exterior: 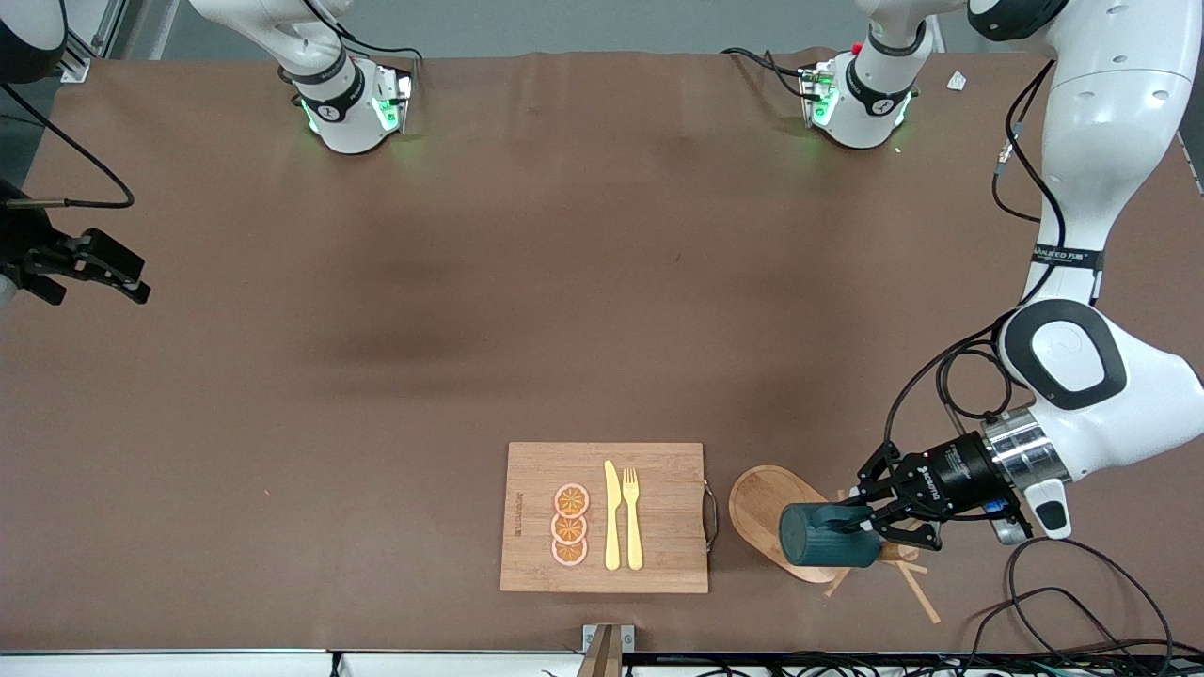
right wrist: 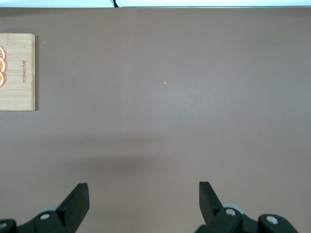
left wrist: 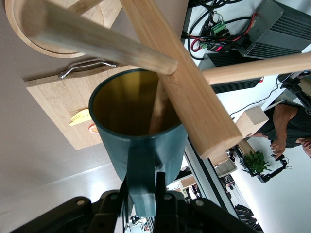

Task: Pass cup and hang on rack
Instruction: 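Hook the mug handle onto a rack peg with the left gripper, then open the left gripper and release the mug on the rack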

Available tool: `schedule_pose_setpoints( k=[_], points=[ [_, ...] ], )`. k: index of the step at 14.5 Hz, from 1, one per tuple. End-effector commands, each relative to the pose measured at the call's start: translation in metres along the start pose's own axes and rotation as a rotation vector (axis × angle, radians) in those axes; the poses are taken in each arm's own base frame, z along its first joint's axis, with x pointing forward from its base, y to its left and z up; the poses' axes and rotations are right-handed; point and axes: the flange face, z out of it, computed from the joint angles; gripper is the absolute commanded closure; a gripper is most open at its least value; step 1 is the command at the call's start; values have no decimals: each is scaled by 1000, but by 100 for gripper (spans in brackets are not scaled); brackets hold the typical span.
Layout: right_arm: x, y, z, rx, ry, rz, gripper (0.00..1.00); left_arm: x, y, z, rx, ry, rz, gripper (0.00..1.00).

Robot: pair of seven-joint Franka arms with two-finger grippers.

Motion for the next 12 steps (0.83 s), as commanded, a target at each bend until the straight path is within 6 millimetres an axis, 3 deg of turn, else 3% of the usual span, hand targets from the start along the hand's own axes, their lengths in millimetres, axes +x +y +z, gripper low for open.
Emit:
schedule_pose_setpoints(
  k=[1, 4, 6, 7, 8, 9, 10, 12],
  points=[
    [2, -1, -5, -7, -1, -10, 0, 1, 3, -1, -20, -21, 2, 94],
    [2, -1, -5, -7, -1, -10, 0, 10, 4, -6, -27, -16, -8, 90],
    [2, -1, -5, -7, -1, -10, 0, 11, 4, -5, -26, -17, -10, 81],
    [2, -1, -5, -7, -1, -10, 0, 13, 3, -4, -25, -17, -13, 62],
    [2, -1, -5, -7, -1, -10, 0, 12, 3, -3, -24, -18, -14, 30],
    [2, -1, -5, -7, -1, -10, 0, 10, 3, -3, -23, -19, -21, 5],
    [2, -1, -5, -7, -1, -10, 0, 6, 4, -3, -24, -20, -18, 0],
    [2, -1, -5, -7, -1, -10, 0, -6, 6, -5, -24, -26, -3, 0]
  ],
)
